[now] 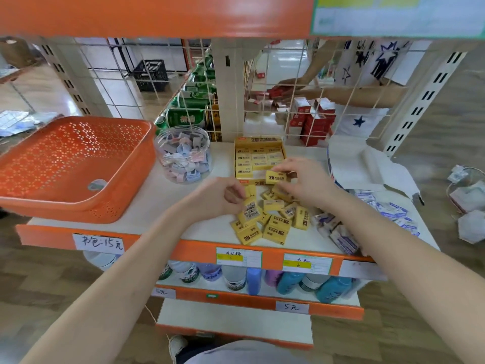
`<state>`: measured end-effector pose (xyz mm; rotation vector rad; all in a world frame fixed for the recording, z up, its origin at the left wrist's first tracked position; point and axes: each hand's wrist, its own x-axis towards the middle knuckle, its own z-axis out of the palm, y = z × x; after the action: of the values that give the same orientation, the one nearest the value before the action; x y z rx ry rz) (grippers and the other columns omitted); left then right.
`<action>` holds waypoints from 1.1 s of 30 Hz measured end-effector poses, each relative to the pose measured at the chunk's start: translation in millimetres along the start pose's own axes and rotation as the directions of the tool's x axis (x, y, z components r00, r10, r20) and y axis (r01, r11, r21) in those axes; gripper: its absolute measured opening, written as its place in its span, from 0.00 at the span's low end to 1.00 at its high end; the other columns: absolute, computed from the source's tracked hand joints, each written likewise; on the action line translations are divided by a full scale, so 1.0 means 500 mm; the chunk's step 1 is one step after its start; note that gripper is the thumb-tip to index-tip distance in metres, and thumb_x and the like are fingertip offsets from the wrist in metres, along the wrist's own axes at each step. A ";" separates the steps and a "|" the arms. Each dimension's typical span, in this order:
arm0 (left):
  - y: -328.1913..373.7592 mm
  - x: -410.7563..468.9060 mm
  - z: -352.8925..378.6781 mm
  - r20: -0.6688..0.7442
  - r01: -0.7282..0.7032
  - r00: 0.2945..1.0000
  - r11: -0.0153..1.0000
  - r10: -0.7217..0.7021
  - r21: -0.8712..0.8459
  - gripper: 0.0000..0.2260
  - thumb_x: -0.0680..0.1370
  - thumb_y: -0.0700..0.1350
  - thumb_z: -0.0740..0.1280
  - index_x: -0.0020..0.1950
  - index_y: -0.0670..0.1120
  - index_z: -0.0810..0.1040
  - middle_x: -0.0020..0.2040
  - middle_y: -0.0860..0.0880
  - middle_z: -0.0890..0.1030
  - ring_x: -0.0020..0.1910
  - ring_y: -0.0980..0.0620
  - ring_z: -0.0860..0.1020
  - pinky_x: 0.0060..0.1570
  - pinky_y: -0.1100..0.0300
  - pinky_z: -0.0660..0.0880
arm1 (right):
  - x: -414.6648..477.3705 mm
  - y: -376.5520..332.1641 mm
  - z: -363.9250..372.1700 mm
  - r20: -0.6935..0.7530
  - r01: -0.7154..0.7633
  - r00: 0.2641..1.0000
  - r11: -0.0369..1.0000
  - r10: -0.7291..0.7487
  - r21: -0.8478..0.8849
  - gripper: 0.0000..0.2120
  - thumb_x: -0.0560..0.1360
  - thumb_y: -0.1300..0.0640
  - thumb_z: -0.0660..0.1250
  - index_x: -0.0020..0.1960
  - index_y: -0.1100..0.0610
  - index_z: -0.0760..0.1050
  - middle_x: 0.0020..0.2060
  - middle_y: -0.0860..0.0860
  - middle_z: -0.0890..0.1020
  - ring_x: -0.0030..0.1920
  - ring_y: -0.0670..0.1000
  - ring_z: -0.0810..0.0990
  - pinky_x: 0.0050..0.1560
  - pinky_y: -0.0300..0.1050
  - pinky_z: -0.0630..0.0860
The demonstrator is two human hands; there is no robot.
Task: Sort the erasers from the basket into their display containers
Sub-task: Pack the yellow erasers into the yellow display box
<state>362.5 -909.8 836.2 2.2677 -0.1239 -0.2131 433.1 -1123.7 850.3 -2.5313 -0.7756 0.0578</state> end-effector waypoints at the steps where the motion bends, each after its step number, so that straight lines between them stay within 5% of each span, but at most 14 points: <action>1: -0.002 0.001 0.001 0.013 0.008 1.000 1.000 -0.008 -0.007 0.09 0.71 0.39 0.74 0.45 0.50 0.78 0.44 0.51 0.81 0.37 0.65 0.77 0.43 0.73 0.74 | 0.012 -0.004 0.000 -0.012 -0.014 1.000 1.000 0.014 -0.005 0.18 0.75 0.54 0.68 0.65 0.52 0.74 0.60 0.47 0.75 0.55 0.44 0.73 0.49 0.30 0.64; 5: -0.016 0.001 0.005 0.041 0.029 0.999 1.000 -0.029 0.002 0.06 0.71 0.42 0.74 0.46 0.49 0.80 0.44 0.51 0.82 0.41 0.58 0.79 0.49 0.65 0.77 | 0.064 -0.015 0.008 0.019 -0.056 0.998 0.993 0.058 -0.101 0.18 0.76 0.52 0.66 0.66 0.50 0.73 0.61 0.49 0.73 0.56 0.47 0.73 0.48 0.35 0.64; 10: -0.026 -0.003 -0.005 -0.036 0.044 0.998 0.999 -0.043 0.013 0.05 0.72 0.40 0.73 0.46 0.47 0.80 0.40 0.53 0.79 0.39 0.58 0.76 0.45 0.68 0.74 | 0.107 -0.014 0.022 0.107 -0.078 0.990 0.986 0.094 -0.147 0.18 0.74 0.56 0.69 0.64 0.55 0.75 0.62 0.53 0.74 0.59 0.51 0.73 0.55 0.39 0.66; 16: -0.030 -0.001 -0.012 -0.208 0.055 0.971 0.960 -0.115 -0.276 0.06 0.73 0.36 0.70 0.44 0.45 0.77 0.44 0.44 0.82 0.42 0.50 0.82 0.46 0.60 0.79 | 0.117 -0.008 0.039 0.096 -0.035 0.994 0.986 0.052 -0.166 0.14 0.73 0.56 0.70 0.58 0.55 0.77 0.57 0.52 0.76 0.51 0.46 0.71 0.50 0.36 0.64; 26: -0.034 0.017 0.002 -0.311 0.020 0.941 0.942 -0.130 -0.335 0.08 0.73 0.38 0.72 0.41 0.50 0.77 0.38 0.53 0.82 0.38 0.57 0.81 0.44 0.62 0.80 | 0.111 -0.017 0.017 0.128 0.025 0.992 0.987 -0.005 -0.157 0.14 0.76 0.49 0.65 0.57 0.55 0.79 0.58 0.51 0.73 0.51 0.46 0.69 0.51 0.38 0.64; 33: -0.005 0.022 0.005 -0.406 -0.076 0.913 0.957 -0.047 -0.281 0.11 0.71 0.37 0.74 0.37 0.52 0.76 0.36 0.58 0.81 0.34 0.67 0.78 0.39 0.75 0.71 | 0.067 -0.066 0.014 0.065 0.169 0.983 0.983 -0.173 0.069 0.14 0.74 0.45 0.68 0.55 0.52 0.80 0.43 0.44 0.81 0.40 0.39 0.75 0.36 0.26 0.68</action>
<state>372.8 -911.9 831.5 1.9660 0.1065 0.2424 442.8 -1079.0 863.0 -2.4048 -1.0005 0.1124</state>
